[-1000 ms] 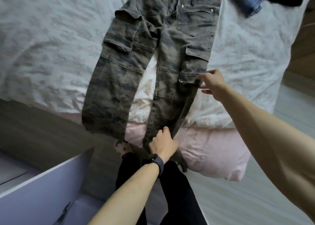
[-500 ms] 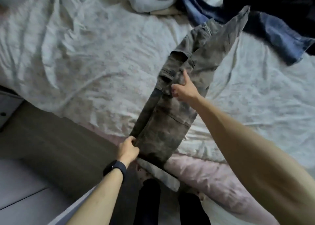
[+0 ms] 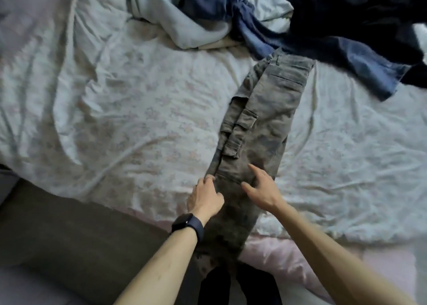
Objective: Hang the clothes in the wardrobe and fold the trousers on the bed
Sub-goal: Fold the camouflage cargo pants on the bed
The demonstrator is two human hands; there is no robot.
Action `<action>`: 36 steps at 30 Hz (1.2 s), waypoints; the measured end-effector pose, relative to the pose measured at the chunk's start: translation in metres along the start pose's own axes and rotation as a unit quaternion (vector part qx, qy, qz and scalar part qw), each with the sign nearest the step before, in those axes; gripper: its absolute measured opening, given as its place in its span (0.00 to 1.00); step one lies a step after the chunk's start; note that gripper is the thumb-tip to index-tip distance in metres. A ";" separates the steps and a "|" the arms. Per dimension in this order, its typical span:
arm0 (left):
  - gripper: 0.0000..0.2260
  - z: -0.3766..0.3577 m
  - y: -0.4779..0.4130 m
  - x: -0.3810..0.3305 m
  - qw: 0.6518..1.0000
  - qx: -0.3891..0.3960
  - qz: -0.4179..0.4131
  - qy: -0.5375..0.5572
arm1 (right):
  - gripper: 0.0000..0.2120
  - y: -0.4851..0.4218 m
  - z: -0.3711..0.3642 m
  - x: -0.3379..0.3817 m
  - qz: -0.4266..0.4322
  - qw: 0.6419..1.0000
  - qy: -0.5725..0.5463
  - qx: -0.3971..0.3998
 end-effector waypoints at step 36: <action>0.14 0.048 -0.418 -0.356 0.990 -0.076 -0.116 -0.017 | 0.08 -0.391 0.212 -0.073 -0.202 0.872 -0.437 -0.092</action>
Point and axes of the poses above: each hand's wrist, its own y-axis away from the middle knuckle, its own z-axis out of the back of the hand, x = y × z, the point moved 10 cm from there along -y, towards the middle knuckle, and after that the axes turned 13 degrees about -x, right-handed, at the moved point
